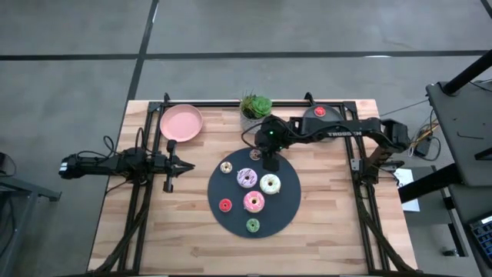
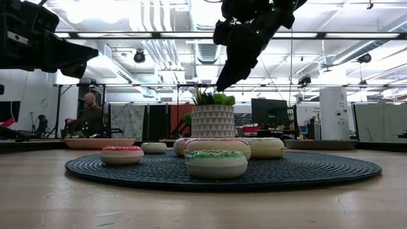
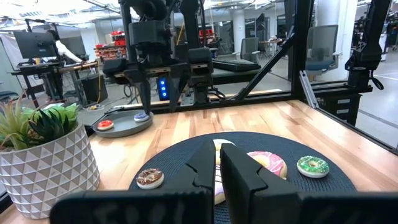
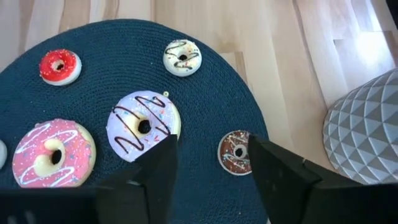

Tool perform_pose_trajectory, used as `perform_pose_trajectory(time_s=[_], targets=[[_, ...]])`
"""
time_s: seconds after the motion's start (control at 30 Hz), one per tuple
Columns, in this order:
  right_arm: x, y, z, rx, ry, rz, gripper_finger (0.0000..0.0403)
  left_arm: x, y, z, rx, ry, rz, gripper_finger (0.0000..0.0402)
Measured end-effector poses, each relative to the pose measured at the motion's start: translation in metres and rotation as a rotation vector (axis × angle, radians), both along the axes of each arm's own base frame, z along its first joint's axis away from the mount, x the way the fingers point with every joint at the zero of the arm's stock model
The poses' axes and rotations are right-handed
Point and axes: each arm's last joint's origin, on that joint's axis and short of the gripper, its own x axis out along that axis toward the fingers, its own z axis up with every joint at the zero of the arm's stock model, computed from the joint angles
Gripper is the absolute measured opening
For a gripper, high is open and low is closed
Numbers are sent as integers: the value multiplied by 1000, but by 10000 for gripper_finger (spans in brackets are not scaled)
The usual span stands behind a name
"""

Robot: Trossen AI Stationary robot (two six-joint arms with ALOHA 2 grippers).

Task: Pick & Place donuts
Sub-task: Put the small brown donut on the gray plate

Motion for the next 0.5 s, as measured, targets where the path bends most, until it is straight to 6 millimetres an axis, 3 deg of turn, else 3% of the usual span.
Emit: perform_pose_trajectory(time_s=[0.5], targets=[[23, -9, -20, -1, 113, 21, 217, 0, 0, 0, 0, 3, 0, 0]])
